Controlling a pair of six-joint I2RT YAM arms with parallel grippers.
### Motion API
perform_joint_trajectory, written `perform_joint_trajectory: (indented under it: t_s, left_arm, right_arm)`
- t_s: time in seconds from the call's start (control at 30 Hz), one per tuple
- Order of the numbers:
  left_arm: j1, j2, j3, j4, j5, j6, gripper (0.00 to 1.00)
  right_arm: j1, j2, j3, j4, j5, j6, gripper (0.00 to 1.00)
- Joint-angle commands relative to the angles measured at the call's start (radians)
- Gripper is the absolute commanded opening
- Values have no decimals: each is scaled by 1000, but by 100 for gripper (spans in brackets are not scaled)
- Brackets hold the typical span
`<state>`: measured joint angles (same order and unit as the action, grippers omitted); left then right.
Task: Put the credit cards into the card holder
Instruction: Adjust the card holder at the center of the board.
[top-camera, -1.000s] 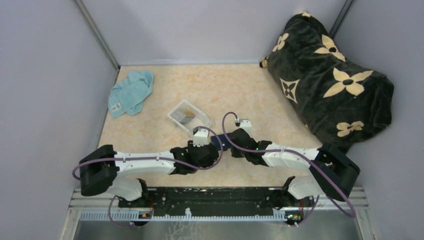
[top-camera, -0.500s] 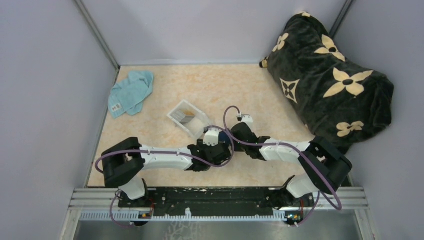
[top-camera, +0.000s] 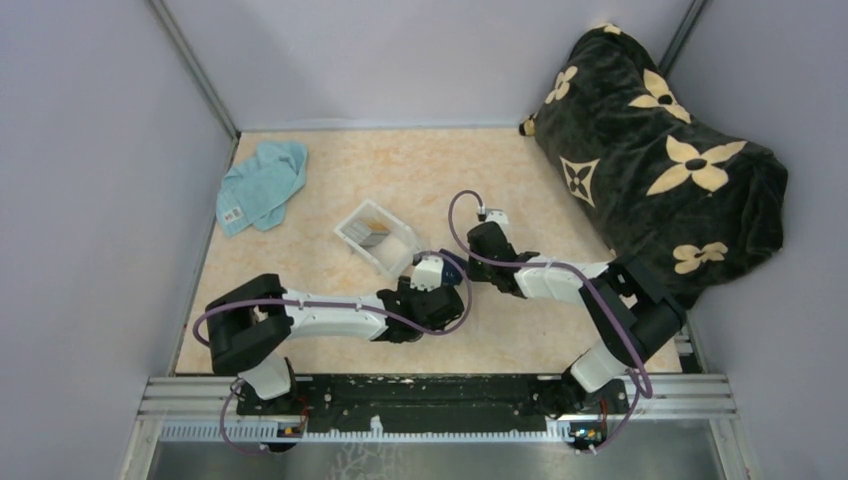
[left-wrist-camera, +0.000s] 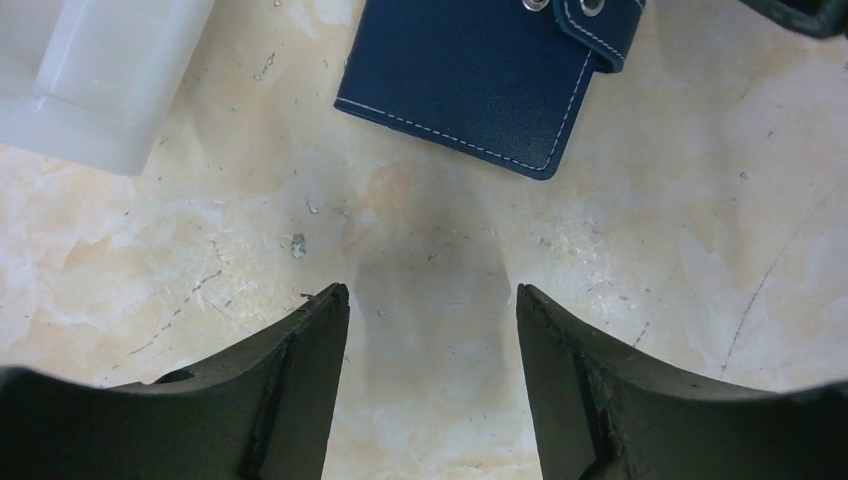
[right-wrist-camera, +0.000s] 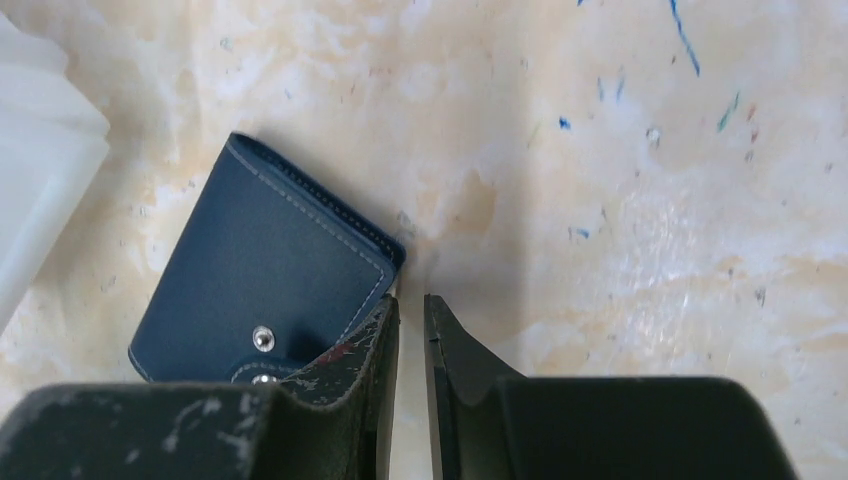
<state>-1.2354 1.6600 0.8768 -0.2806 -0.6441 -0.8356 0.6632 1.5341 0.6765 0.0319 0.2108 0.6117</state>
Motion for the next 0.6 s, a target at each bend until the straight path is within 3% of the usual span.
perform_joint_trajectory:
  t_s: [0.0,0.43,0.57]
  left_arm:
    - [-6,-45,16,22,-4,17,69]
    - [-8,-166,-7,13,-1,17,69]
    - [-8,-210,-4,-2,-17,15,72]
  right_arm:
    - [-30,50,86,50,-33,-52,16]
    - [-49,184,280,-24,-19,-121,21]
    - [-51,112,295,-71,27,-145,35]
